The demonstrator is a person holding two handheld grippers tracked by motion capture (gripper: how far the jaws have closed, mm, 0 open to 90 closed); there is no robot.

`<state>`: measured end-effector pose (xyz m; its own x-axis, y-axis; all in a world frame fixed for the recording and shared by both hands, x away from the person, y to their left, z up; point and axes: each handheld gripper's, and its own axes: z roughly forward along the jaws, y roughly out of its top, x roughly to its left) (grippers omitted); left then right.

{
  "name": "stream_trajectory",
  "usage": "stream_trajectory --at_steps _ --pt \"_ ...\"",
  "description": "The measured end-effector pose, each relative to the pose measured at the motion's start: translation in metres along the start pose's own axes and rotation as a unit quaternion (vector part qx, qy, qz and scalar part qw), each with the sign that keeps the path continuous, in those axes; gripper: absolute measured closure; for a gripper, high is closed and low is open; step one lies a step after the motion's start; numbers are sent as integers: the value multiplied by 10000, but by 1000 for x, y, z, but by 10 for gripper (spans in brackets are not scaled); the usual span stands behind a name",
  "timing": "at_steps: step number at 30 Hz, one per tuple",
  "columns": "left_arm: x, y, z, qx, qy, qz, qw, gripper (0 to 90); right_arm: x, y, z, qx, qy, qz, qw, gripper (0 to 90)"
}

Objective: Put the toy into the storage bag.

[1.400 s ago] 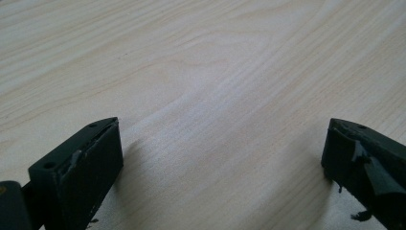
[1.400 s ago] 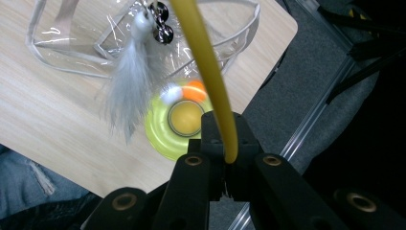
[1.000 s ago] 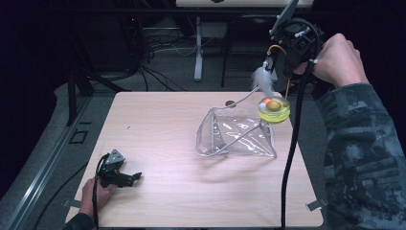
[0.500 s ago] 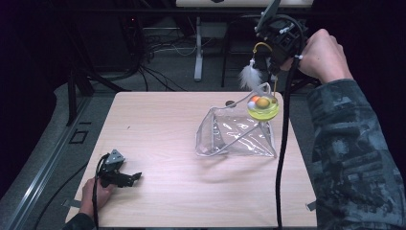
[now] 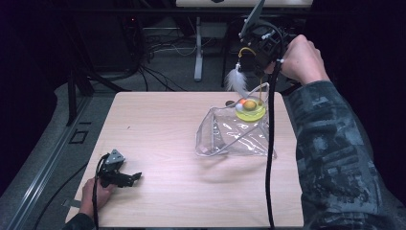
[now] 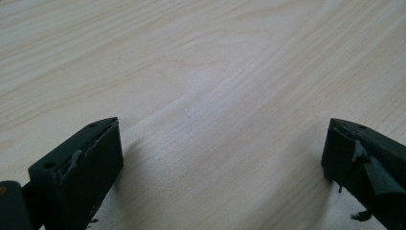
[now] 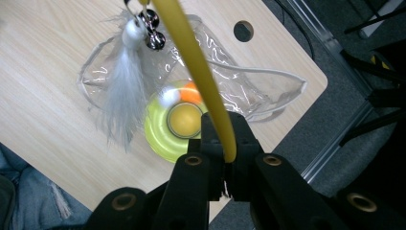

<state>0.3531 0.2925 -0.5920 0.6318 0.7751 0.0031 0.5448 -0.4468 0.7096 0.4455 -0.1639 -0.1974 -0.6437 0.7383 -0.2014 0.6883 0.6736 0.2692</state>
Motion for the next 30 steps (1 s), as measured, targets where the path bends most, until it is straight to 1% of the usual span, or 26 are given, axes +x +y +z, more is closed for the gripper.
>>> stream_trajectory --at_steps 1,2,3,9,15,18,19,23,25,26,27,30 --pt "0 0 0 0 1 0 10000 5 0 1 5 -17 50 22 10000 874" --pt "0 0 0 4 -2 30 10000 5 0 2 6 20 45 -5 10000 874" --pt "0 0 0 1 0 9 10000 5 0 2 9 -24 93 29 9999 874" --pt "0 0 0 0 0 8 10000 5 1 6 28 31 215 -18 9998 874" --pt "0 0 0 -1 1 2 10000 5 3 10 45 61 349 -5 9994 874" --pt "0 0 0 4 -2 29 10000 5 4 11 53 86 376 19 9993 874" --pt "0 0 0 2 -2 20 10000 5 4 10 56 36 395 24 9992 874" --pt "0 0 0 -1 0 1 10000 5 6 9 66 73 454 38 9989 874" --pt "0 0 0 2 -4 21 10000 5 7 10 72 170 378 5 9991 874" --pt "0 0 0 2 -4 21 10000 5 7 10 72 170 378 5 9991 874" --pt "0 0 0 4 -4 30 10000 5 7 10 75 159 406 37 9990 874" --pt "0 0 0 4 -4 27 10000 5 9 9 88 225 448 23 9987 874"
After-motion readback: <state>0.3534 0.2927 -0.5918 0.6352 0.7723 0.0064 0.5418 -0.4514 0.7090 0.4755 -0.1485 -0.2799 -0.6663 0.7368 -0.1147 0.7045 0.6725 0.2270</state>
